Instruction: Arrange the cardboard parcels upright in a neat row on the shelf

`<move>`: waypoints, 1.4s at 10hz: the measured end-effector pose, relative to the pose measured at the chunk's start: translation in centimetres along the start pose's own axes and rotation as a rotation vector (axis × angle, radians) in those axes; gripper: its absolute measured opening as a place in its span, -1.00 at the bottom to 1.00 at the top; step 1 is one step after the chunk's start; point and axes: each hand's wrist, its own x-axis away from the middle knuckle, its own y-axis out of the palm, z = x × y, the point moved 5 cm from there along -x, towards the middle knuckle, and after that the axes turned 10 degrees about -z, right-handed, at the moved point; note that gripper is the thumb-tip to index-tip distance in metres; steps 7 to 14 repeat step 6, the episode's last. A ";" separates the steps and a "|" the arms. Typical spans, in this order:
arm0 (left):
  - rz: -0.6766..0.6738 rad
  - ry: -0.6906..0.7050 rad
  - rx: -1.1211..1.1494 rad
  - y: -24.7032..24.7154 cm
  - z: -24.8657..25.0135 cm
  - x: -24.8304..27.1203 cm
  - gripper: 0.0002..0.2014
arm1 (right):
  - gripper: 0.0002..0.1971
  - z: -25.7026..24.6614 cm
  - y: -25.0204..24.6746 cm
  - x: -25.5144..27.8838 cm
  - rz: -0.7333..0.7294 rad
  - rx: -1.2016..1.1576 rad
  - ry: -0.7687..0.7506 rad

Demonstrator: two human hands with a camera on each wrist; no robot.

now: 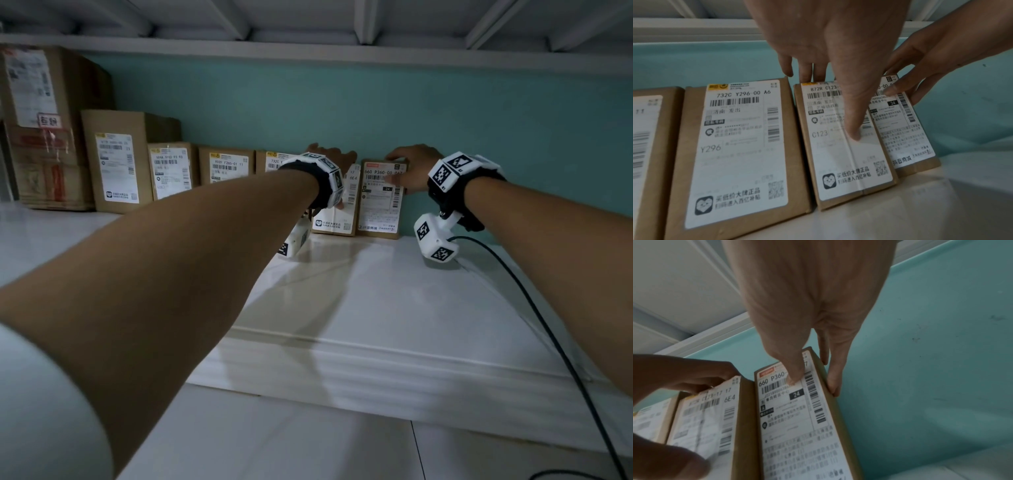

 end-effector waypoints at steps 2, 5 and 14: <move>0.087 -0.002 0.036 0.2 -0.5 0.4 -0.21 | -0.34 0.2 0.2 0.0 -0.007 0.058 0.012; 0.198 0.041 0.024 -0.1 0.1 2.2 0.05 | -0.12 0.7 0.1 0.4 -0.047 0.043 0.024; 0.171 0.029 -0.008 -0.2 -0.1 2.7 -0.05 | -0.12 0.4 -0.3 1.3 -0.061 0.080 0.040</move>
